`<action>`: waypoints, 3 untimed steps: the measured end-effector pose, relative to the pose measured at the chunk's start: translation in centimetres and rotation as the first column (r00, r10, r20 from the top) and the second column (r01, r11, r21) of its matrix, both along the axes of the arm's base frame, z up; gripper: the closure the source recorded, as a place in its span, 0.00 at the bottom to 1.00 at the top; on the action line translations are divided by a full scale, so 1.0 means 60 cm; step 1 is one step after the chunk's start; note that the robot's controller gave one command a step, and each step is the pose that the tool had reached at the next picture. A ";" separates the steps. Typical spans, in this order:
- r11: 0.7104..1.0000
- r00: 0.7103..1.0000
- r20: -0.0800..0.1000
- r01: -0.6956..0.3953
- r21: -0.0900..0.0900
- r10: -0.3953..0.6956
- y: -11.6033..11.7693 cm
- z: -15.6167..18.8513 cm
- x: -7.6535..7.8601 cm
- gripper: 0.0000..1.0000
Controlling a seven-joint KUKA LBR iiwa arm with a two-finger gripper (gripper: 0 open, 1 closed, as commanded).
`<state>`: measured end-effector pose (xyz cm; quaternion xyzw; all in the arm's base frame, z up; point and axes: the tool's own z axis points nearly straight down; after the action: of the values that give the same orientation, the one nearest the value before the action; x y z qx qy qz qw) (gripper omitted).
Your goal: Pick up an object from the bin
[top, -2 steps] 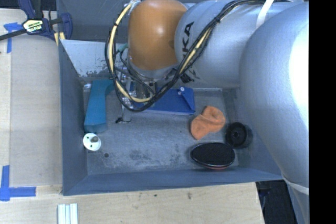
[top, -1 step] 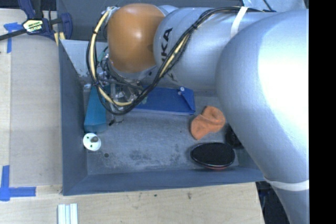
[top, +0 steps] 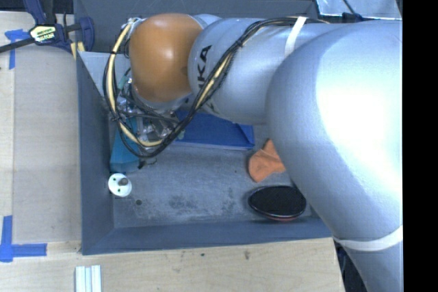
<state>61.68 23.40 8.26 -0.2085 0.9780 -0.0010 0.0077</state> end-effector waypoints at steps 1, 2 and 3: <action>0.955 0.955 0.006 -0.295 0.001 0.295 0.013 -0.007 0.018 0.00; 0.982 0.982 -0.008 -0.189 0.002 0.189 0.016 0.033 0.021 0.00; 0.956 0.956 0.011 -0.293 -0.002 0.293 0.011 0.000 0.023 1.00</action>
Offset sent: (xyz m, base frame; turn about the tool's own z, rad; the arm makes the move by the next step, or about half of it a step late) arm 0.0109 0.0094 0.0174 -0.1919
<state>63.08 24.03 8.24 -0.3512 0.9362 -0.0014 0.0130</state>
